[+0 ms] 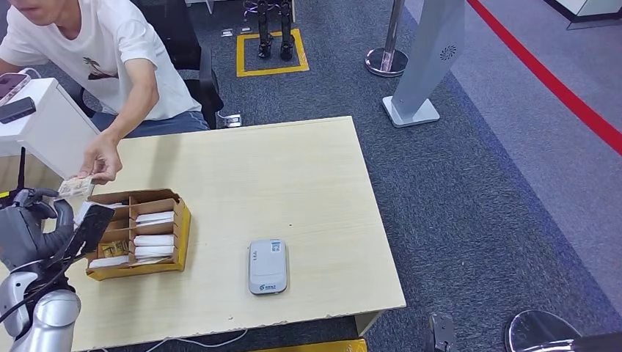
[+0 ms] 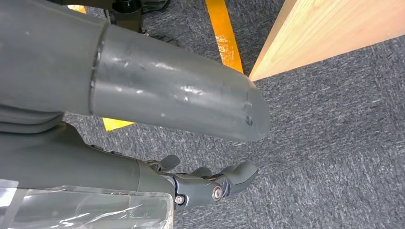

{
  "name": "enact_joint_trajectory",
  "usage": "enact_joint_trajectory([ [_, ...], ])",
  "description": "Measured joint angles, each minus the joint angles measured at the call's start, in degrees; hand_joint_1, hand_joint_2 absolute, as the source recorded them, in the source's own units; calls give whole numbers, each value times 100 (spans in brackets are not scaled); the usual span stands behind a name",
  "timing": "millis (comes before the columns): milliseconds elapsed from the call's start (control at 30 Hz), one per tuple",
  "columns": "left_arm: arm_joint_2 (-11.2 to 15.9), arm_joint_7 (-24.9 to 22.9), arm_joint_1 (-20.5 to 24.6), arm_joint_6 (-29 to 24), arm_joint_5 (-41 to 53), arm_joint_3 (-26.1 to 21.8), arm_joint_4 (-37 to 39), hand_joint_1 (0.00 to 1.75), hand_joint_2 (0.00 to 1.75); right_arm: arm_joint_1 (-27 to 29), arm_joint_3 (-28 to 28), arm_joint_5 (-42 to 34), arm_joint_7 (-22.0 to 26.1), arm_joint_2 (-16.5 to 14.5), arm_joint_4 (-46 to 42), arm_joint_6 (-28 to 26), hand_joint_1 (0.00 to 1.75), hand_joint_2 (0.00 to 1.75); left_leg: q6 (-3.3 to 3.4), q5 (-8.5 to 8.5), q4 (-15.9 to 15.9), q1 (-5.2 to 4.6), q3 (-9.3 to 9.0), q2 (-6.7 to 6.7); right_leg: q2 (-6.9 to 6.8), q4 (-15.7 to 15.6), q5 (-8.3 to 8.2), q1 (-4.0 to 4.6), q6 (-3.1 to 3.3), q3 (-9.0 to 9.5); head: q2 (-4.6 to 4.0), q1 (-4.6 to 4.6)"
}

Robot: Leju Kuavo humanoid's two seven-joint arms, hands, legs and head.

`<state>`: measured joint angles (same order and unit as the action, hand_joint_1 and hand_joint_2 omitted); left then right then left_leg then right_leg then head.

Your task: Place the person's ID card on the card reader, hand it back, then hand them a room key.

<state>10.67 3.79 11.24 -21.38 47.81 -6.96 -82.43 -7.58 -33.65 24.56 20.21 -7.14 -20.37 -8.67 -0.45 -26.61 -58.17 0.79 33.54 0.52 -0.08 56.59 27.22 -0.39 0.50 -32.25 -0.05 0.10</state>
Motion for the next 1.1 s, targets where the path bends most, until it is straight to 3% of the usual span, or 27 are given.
enact_joint_trajectory([
  [33, 2, -21, 0, 25, -25, -1, -5, 0, 0, 0, -4, -1, 3, 1, 0, -1, 0, 0, 0, 0, 0, 0, 0, -1, -1, 0, 0, 0, 0, 0, 0, -1],
  [233, 18, -62, -2, 157, -104, -3, -31, 0, 0, 8, -22, -2, 14, 1, 0, 2, 0, 0, 0, 1, 0, 1, 0, -2, -1, 0, -1, 0, 1, 1, 1, -1],
  [367, 17, -66, -13, 267, -105, 0, -111, 0, 175, 29, -34, -17, 17, 1, 0, 3, 0, 0, -1, 1, 0, 1, 0, -2, -1, 1, -2, 0, 1, 1, -1, -1],
  [800, 62, -154, -58, 374, -68, 2, -294, 0, 175, 73, -87, 4, 17, 0, -2, 1, 0, 0, -1, 1, 0, 1, 0, -2, -1, 0, -1, 0, 1, 1, 1, -1],
  [1100, 296, -594, -131, 1241, 367, 249, -707, 0, 175, 51, -217, -41, 104, -2, -28, 125, 0, 0, -1, 1, 0, 0, 0, -2, -1, 1, -2, 0, 2, 1, 0, -1],
])
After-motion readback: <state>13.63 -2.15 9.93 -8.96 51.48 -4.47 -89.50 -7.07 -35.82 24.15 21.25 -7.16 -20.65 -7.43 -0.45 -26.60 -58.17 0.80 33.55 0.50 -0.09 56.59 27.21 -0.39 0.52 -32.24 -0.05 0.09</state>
